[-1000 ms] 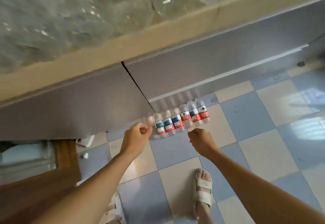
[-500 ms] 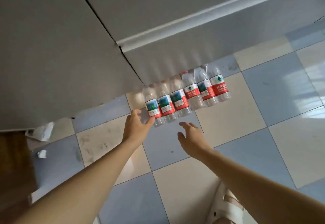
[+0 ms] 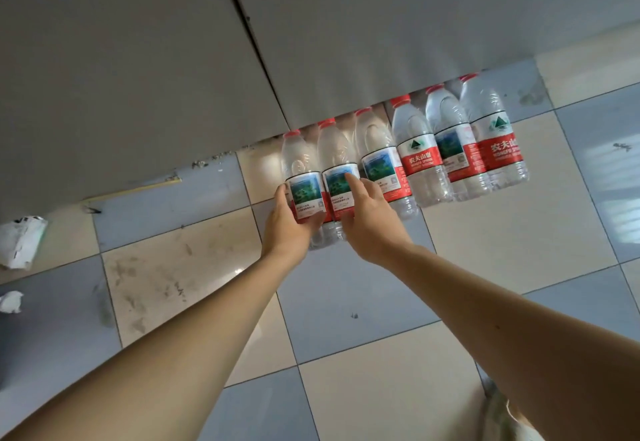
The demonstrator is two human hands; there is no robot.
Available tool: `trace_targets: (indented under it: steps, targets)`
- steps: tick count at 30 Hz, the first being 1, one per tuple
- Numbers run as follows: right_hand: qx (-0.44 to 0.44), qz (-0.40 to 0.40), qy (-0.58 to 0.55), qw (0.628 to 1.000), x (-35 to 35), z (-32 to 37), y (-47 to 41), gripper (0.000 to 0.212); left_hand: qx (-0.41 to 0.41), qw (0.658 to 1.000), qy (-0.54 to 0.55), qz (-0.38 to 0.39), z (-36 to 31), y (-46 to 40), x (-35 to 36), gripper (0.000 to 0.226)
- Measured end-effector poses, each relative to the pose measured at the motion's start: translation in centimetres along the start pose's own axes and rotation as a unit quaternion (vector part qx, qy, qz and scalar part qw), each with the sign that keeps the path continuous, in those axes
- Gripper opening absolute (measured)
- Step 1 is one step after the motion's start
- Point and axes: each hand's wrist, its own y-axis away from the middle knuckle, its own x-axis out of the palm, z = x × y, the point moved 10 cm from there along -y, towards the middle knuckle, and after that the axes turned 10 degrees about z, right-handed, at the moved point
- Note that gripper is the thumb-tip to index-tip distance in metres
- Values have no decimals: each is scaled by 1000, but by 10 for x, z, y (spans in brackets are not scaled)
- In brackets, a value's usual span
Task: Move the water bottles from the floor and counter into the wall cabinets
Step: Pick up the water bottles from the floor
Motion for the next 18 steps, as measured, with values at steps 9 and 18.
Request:
trace_targets:
  steps: [9, 18]
  targets:
    - [45, 14, -63, 997, 45, -13, 50, 53, -29, 997, -17, 65, 48, 47, -2, 72]
    - [89, 84, -49, 991, 91, -22, 85, 52, -71, 992, -37, 95, 104, 89, 2, 66]
